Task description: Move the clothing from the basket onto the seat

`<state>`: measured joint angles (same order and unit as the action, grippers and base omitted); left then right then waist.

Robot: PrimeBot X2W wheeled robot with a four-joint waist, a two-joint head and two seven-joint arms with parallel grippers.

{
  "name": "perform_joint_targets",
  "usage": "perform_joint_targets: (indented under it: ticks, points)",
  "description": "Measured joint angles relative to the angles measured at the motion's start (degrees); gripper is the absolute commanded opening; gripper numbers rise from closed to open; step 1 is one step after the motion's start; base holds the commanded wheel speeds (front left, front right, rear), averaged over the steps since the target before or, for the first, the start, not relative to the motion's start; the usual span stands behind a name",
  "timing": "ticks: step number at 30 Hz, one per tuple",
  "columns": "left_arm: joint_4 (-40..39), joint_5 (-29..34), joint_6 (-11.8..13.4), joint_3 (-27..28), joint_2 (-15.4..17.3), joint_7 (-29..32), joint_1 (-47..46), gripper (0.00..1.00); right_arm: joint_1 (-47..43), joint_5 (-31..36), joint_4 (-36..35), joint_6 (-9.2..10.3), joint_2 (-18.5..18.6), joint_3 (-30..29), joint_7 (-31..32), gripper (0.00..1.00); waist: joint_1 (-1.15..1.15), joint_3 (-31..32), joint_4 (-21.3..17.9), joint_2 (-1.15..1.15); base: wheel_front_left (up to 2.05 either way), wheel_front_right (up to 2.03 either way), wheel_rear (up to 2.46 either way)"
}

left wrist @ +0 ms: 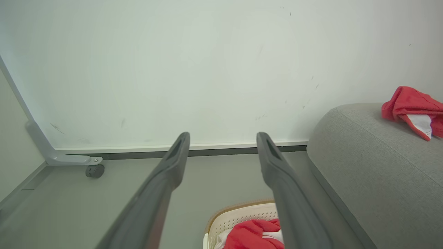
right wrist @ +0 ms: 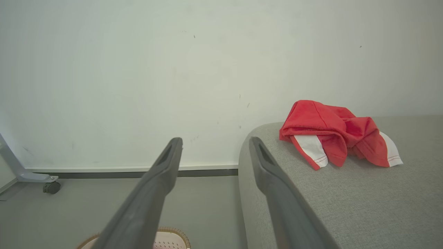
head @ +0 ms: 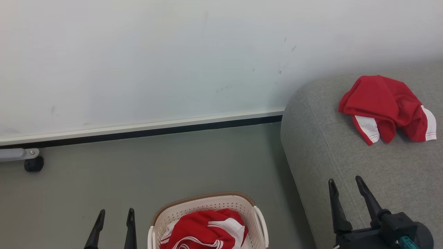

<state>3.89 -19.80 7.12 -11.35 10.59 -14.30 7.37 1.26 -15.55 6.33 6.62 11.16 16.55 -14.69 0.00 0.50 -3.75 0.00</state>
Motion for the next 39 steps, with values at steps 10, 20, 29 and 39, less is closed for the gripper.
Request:
perform_joint_targets:
  ticks: [10,20,29,39]
  points:
    - [2.0,2.1,-1.0,-3.0,-0.9,0.0,-3.8,1.0,0.9,0.1,-2.5,0.02,0.1,-3.3,0.0,1.0,0.0,-4.5,0.0,0.0,0.0,0.0,0.0]
    - [10.7,4.8,-3.8,-8.1,-1.8,2.0,-14.0,1.0,4.0,1.4,-6.3,0.2,0.8,-5.6,0.0,1.0,0.01,-12.3,-0.8,0.01,0.0,0.0,0.0]
    - [19.5,8.9,-6.3,-13.3,-2.7,5.7,-20.6,1.0,7.8,2.0,-9.8,0.2,0.7,-6.0,0.0,1.0,0.01,-19.2,-2.6,0.01,0.0,0.0,0.0]
    - [28.5,13.0,-8.2,-17.7,-4.0,8.7,-28.5,1.0,13.0,2.0,-15.0,-0.09,-0.6,-5.5,0.0,1.0,0.02,-27.1,-5.2,0.01,0.0,0.0,0.0]
